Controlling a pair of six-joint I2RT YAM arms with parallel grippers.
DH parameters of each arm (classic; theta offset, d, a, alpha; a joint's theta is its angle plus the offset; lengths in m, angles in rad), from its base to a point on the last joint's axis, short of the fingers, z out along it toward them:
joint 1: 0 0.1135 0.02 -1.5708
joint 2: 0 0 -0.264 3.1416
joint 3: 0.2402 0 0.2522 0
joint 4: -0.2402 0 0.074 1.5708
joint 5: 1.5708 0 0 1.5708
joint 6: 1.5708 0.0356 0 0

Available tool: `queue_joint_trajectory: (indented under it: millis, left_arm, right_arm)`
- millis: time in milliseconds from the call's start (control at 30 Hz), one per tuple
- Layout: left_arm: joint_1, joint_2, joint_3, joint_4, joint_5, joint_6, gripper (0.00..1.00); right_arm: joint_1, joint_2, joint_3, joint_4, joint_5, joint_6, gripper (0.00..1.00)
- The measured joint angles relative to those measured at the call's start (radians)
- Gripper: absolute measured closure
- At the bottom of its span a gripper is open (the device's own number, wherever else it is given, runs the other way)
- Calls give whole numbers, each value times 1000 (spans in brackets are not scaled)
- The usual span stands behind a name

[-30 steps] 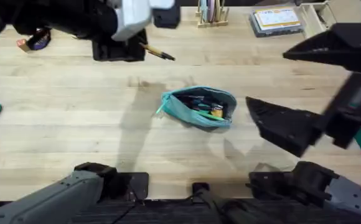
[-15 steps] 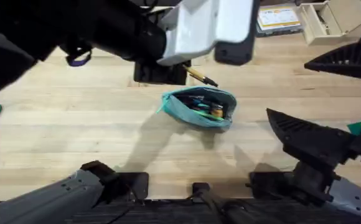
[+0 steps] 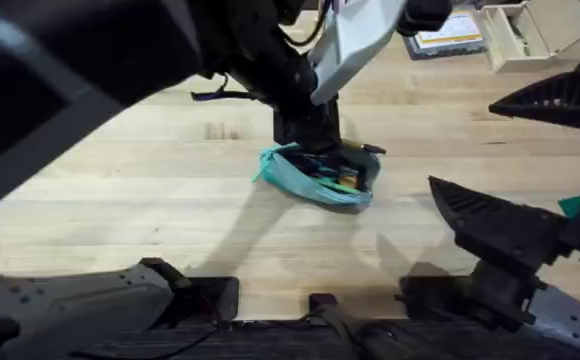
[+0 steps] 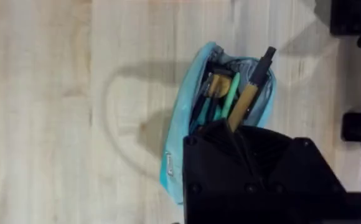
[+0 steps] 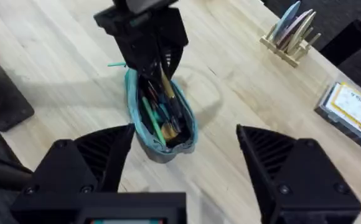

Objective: Unzip the bag, pick up the pens from the table one at a time and place them inside, then zip the bag closed.

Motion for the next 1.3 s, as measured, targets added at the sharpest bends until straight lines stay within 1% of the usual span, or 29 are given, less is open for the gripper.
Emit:
queue_joint_trajectory:
  millis: [333, 400, 533, 633, 733, 867, 967, 1167, 1200, 1233, 1300]
  left_arm:
    - [0, 168, 0, -16, 18, -21, 956]
    - [0, 199, 0, -16, 35, -24, 956]
    - [0, 243, 0, -16, 59, -44, 956]
    - [0, 264, 0, -15, 61, -54, 956]
    - [0, 272, 0, -15, 27, -59, 956]
    - [0, 272, 0, -15, -77, -62, 956]
    - [0, 272, 0, -15, -131, -64, 956]
    - [3, 272, 0, -15, -171, -65, 952]
    - [3, 272, 0, -14, -173, -62, 881]
    - [3, 271, 0, -14, -174, -64, 742]
    - [3, 272, 0, -14, -174, -65, 426]
  right_arm:
    - [0, 0, 0, 0, 1, 0, 3]
    - [0, 0, 0, -1, 10, -1, 3]
    - [0, 0, 0, -2, 22, 0, 4]
    - [0, 0, 0, -2, 25, 0, 4]
    - [0, 0, 0, -2, 26, -1, 4]
    - [0, 0, 0, -2, 26, 0, 3]
    - [0, 0, 0, -2, 26, -1, 3]
    - [0, 0, 0, -2, 26, 0, 4]
    - [0, 0, 0, -2, 26, 0, 4]
    - [0, 0, 0, -2, 26, 0, 4]
    - [0, 0, 0, -2, 26, -1, 3]
